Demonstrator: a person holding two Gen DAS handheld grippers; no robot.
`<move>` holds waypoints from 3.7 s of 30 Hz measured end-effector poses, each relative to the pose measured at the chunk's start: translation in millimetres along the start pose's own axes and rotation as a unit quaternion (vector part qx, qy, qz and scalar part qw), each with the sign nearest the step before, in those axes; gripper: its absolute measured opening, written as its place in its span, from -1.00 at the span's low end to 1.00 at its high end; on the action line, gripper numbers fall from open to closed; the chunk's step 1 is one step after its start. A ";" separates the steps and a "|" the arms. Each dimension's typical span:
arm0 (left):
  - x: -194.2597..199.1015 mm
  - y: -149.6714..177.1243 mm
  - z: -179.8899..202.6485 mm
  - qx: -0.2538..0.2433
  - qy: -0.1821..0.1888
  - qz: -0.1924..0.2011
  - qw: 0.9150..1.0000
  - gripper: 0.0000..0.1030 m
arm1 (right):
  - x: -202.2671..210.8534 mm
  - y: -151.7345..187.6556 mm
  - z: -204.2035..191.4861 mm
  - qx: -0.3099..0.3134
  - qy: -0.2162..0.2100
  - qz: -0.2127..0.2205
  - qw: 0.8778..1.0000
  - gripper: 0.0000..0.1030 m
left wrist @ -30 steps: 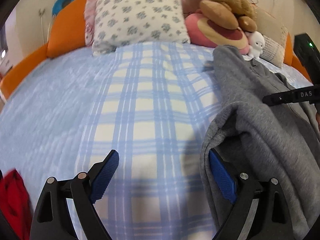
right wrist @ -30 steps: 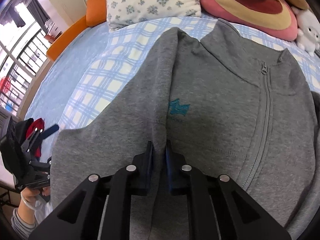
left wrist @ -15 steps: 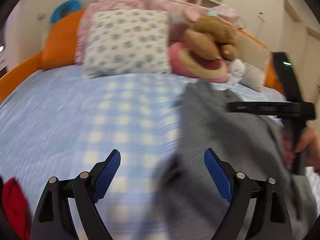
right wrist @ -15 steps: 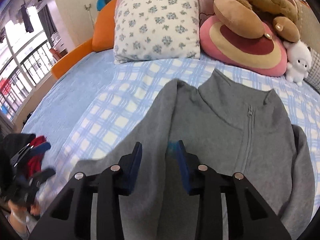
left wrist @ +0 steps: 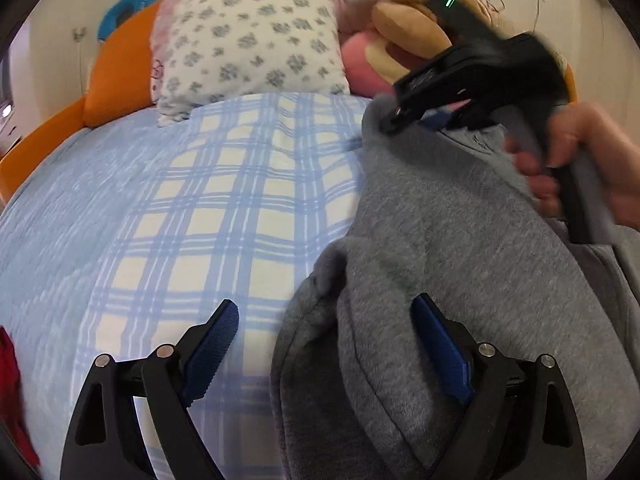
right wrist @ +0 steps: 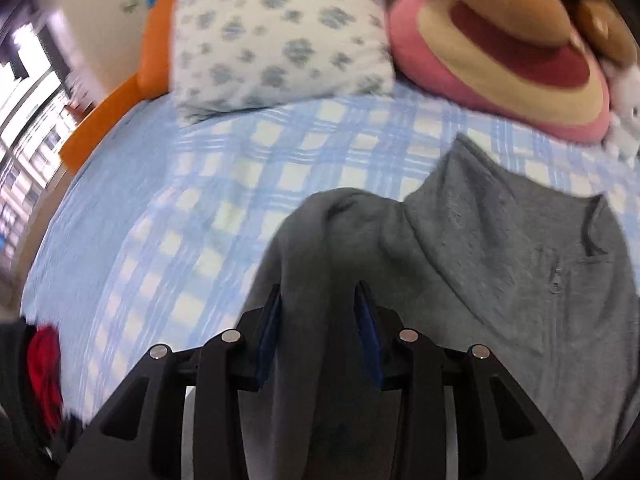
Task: Fold large clothes
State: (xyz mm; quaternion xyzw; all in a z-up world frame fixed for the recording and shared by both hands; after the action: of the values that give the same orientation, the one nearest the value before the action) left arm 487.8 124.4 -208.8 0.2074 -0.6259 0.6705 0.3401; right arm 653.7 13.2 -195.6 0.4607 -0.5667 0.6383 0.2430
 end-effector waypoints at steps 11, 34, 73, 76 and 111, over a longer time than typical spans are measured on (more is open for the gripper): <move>-3.0 -0.7 -7.1 0.015 0.033 -0.003 0.999 0.75 | 9.9 -10.7 -3.1 -0.011 0.028 0.037 0.999 -0.11; 17.2 -9.0 -45.1 0.112 0.035 -0.021 0.993 0.77 | 57.0 60.5 4.0 -0.016 -0.116 -0.011 0.993 -0.68; 204.9 138.7 143.5 -0.059 0.176 -0.062 0.981 0.78 | 314.1 400.8 -47.2 0.090 -0.158 0.034 0.983 -0.24; 181.4 153.4 150.7 -0.069 0.155 -0.107 0.980 0.78 | 296.3 417.5 -56.3 0.087 -0.158 0.015 0.984 -0.24; 191.2 77.4 -41.0 0.092 0.131 -0.050 0.986 0.81 | 205.3 442.9 -259.8 0.328 0.091 0.136 0.931 0.14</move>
State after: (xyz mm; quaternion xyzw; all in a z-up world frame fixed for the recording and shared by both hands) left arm 307.9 203.4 -133.7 0.1792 -0.5006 0.7288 0.4315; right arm 109.9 109.8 -222.2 0.3729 -0.3589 0.8547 0.0400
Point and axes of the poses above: each gripper's, at about its wrist camera, not at the fingertips, and x roughly against the way its jaws point, z to its right, y to its underside, the point moved 4 cm from there along -x, roughly the way its jaws point, and after that the axes turned 11 degrees about y, right-handed, at the moved point
